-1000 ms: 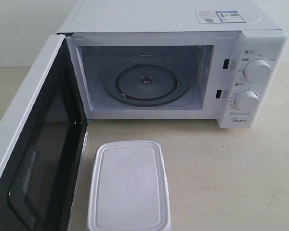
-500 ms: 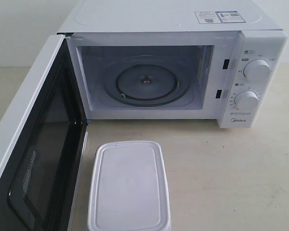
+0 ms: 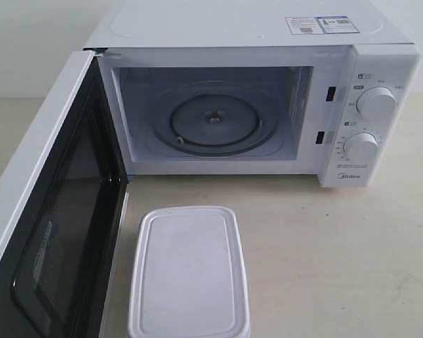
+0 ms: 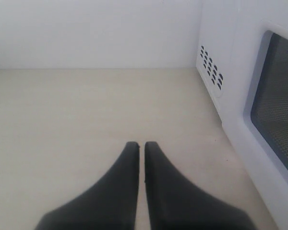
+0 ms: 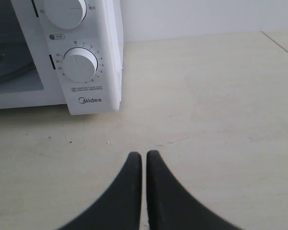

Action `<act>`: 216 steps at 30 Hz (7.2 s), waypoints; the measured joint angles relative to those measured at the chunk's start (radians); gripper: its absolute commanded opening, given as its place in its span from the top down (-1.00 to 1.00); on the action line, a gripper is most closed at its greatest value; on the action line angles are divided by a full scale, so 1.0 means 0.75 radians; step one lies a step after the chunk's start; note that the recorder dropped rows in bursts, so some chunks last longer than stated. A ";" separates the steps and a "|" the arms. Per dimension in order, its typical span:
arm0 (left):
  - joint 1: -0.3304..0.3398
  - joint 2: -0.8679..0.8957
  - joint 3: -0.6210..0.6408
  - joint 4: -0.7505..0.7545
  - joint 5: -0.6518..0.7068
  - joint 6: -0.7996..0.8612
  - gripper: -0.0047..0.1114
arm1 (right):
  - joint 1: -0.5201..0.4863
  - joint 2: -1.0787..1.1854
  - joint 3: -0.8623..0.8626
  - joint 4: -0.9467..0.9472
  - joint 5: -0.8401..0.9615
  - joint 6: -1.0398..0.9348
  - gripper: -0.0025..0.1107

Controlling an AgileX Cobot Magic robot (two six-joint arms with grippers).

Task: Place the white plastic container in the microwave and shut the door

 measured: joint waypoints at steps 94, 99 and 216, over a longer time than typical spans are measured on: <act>0.000 0.000 0.000 0.000 0.000 0.000 0.84 | 0.000 0.144 -0.607 0.218 -0.540 0.123 0.96; 0.000 0.000 0.000 0.000 0.000 0.000 0.84 | 0.000 0.349 -0.743 0.218 -0.529 0.012 0.96; 0.000 0.000 0.000 0.000 0.000 0.000 0.84 | 0.421 2.540 -0.659 -1.337 -1.838 1.790 0.18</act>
